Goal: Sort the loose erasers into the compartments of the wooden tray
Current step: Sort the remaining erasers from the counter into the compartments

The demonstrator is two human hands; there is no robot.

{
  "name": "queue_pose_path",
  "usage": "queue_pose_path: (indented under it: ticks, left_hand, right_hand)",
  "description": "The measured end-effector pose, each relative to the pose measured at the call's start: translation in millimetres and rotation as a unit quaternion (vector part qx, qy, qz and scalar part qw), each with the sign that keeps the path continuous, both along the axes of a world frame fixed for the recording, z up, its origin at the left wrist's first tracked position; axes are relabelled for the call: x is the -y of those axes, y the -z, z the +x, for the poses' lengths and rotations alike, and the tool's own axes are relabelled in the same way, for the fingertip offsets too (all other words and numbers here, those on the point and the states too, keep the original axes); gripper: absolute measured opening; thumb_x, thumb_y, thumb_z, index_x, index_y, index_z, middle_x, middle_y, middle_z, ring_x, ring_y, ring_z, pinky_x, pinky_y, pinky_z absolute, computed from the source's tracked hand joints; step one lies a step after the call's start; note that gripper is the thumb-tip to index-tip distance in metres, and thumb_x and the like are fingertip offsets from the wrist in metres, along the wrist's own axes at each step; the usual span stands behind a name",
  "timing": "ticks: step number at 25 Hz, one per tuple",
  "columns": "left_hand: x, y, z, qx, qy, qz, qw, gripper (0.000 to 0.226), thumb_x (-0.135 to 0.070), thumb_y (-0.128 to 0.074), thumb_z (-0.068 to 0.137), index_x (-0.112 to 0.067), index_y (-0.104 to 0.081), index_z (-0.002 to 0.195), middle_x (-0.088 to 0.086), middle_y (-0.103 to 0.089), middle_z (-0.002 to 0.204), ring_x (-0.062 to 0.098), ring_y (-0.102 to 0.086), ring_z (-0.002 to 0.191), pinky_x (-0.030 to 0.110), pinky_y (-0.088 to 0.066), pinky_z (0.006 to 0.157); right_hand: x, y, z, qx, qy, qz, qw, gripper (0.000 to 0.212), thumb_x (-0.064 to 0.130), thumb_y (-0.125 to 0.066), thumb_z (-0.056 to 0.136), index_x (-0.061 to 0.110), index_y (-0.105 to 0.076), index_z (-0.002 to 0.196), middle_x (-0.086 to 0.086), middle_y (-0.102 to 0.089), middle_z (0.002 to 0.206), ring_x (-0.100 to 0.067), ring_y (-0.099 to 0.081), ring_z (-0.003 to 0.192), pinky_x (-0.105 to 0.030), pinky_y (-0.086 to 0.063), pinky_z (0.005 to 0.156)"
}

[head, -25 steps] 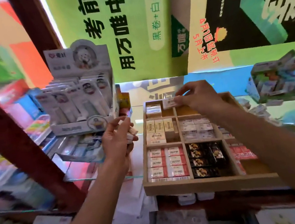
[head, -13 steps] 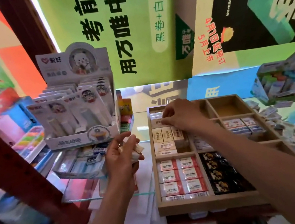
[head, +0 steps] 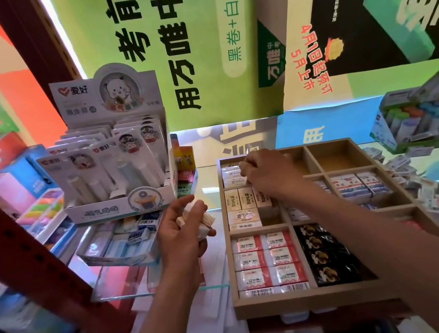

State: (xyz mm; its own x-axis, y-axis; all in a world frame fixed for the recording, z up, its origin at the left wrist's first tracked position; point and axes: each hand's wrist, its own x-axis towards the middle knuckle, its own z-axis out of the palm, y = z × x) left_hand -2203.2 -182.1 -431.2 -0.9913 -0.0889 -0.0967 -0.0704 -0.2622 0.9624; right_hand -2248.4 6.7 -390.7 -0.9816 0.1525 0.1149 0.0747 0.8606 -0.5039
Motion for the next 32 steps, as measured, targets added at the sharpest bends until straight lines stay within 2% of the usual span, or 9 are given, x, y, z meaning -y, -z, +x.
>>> queue_pose_path:
  ticks: [6,8,10,13,17,21,25,28,32]
  left_hand:
    - [2.1,0.9,1.3,0.002,0.016,0.011,1.000,0.020,-0.023,-0.071,0.088,-0.029,-0.067,0.106,0.016,-0.067,0.109,0.018,-0.062,0.070,0.026,-0.049,0.051]
    - [3.1,0.7,0.6,0.003,0.022,0.019,1.000,0.022,-0.021,-0.072,0.086,-0.029,-0.068,0.107,0.013,-0.069,0.101,0.016,-0.064,0.067,0.031,-0.048,0.058]
    - [5.7,-1.6,1.7,-0.001,0.031,0.048,0.998,0.026,-0.021,-0.073,0.083,-0.026,-0.069,0.107,0.011,-0.068,0.093,0.013,-0.062,0.064,0.025,-0.044,0.051]
    - [2.4,-10.6,6.7,-0.020,0.052,0.074,0.996,0.036,-0.029,-0.069,0.077,-0.020,-0.067,0.112,0.010,-0.066,0.095,0.011,-0.059,0.063,0.019,-0.040,0.044]
    - [-17.4,-41.5,5.8,-0.084,0.136,0.094,0.983,0.041,-0.026,-0.064,0.080,-0.015,-0.061,0.119,0.005,-0.069,0.087,0.009,-0.060,0.063,0.018,-0.041,0.043]
    - [-19.2,-55.1,-4.2,-0.068,0.187,0.087,0.976,0.040,-0.023,-0.059,0.087,-0.009,-0.061,0.124,0.009,-0.067,0.086,0.010,-0.057,0.056,0.017,-0.040,0.040]
    - [-14.0,-50.3,-6.4,-0.050,0.223,0.096,0.969,0.039,-0.025,-0.053,0.092,-0.004,-0.059,0.125,0.005,-0.066,0.081,0.011,-0.052,0.054,0.017,-0.036,0.038]
    - [-17.2,-45.8,-2.9,-0.037,0.193,0.060,0.979,0.030,-0.024,-0.055,0.094,-0.011,-0.062,0.119,0.006,-0.067,0.089,0.012,-0.053,0.054,0.017,-0.037,0.038]
    - [-23.2,-43.0,-4.3,-0.034,0.110,0.007,0.993,0.022,-0.022,-0.058,0.096,-0.018,-0.063,0.117,0.003,-0.070,0.091,0.011,-0.059,0.056,0.017,-0.041,0.040]
  right_hand:
    - [-7.1,-9.2,10.4,-0.035,0.024,-0.294,0.955,0.018,0.011,-0.045,0.097,0.019,-0.061,0.093,0.000,-0.073,0.087,-0.018,-0.069,0.088,-0.035,-0.054,0.079]
    - [-10.1,-13.9,12.3,-0.079,0.061,-0.281,0.954,0.021,0.007,-0.046,0.093,0.021,-0.061,0.092,0.001,-0.073,0.087,-0.016,-0.067,0.091,-0.029,-0.051,0.075]
    - [-13.6,-20.6,18.2,-0.101,0.050,-0.275,0.955,0.021,0.006,-0.050,0.092,0.023,-0.062,0.092,0.002,-0.074,0.084,-0.014,-0.068,0.088,-0.033,-0.054,0.080]
    - [-16.5,-32.7,35.1,-0.064,-0.086,-0.243,0.964,0.018,0.013,-0.066,0.089,0.027,-0.065,0.100,0.003,-0.075,0.087,-0.013,-0.070,0.083,-0.039,-0.058,0.082]
    - [-4.9,-36.9,49.9,0.005,-0.251,-0.190,0.949,0.040,0.023,-0.078,0.083,0.035,-0.060,0.117,0.011,-0.071,0.103,-0.005,-0.068,0.087,-0.021,-0.050,0.073]
    - [-8.2,-34.3,49.3,-0.112,-0.261,-0.129,0.950,0.054,0.025,-0.081,0.079,0.033,-0.057,0.127,0.018,-0.065,0.111,0.001,-0.059,0.088,-0.016,-0.044,0.073]
    - [-4.2,-26.0,46.9,-0.196,-0.283,-0.040,0.938,0.036,0.027,-0.066,0.093,0.022,-0.062,0.128,0.006,-0.064,0.118,-0.005,-0.054,0.100,-0.026,-0.045,0.086]
    - [1.3,-25.9,46.4,-0.167,-0.219,-0.203,0.940,0.023,0.023,-0.056,0.100,0.021,-0.065,0.121,0.003,-0.070,0.097,-0.011,-0.062,0.082,-0.032,-0.051,0.074]
    - [4.9,-29.7,42.1,-0.043,-0.156,-0.442,0.882,0.011,0.016,-0.067,0.093,0.023,-0.071,0.100,-0.003,-0.071,0.082,-0.015,-0.061,0.069,-0.031,-0.051,0.063]
